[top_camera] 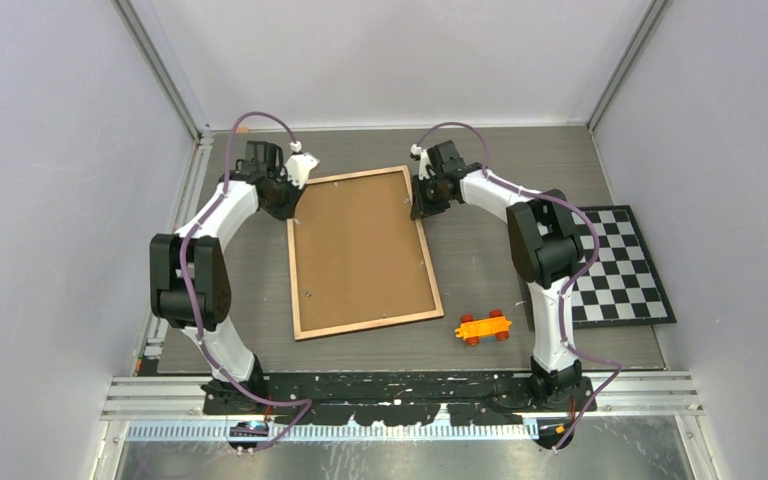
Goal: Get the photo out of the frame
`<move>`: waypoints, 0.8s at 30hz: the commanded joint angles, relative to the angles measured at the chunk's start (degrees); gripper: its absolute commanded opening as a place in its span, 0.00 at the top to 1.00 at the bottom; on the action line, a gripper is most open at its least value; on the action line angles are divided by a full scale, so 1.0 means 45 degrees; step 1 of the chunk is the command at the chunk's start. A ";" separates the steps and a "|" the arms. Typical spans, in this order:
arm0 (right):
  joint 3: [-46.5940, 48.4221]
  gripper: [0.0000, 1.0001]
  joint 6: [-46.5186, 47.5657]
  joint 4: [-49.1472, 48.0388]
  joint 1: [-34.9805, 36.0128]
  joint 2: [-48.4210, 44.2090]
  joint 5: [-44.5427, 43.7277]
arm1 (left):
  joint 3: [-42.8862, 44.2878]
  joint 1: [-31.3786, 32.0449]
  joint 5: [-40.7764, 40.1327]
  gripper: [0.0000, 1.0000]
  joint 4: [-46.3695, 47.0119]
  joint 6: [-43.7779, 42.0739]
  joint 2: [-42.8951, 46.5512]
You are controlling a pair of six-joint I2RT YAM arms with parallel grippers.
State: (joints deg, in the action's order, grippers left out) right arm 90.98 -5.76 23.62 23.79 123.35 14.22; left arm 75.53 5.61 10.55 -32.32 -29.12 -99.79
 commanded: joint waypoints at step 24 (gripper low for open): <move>-0.0009 1.00 0.1086 0.2222 0.0233 0.0189 0.0389 | -0.0939 0.0209 0.2339 1.00 -0.0222 0.0861 0.0575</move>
State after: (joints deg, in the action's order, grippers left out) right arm 91.70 -3.73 25.93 23.83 123.37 14.52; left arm 72.77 5.76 17.67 -27.88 -25.65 -98.94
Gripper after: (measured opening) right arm 0.267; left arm 0.198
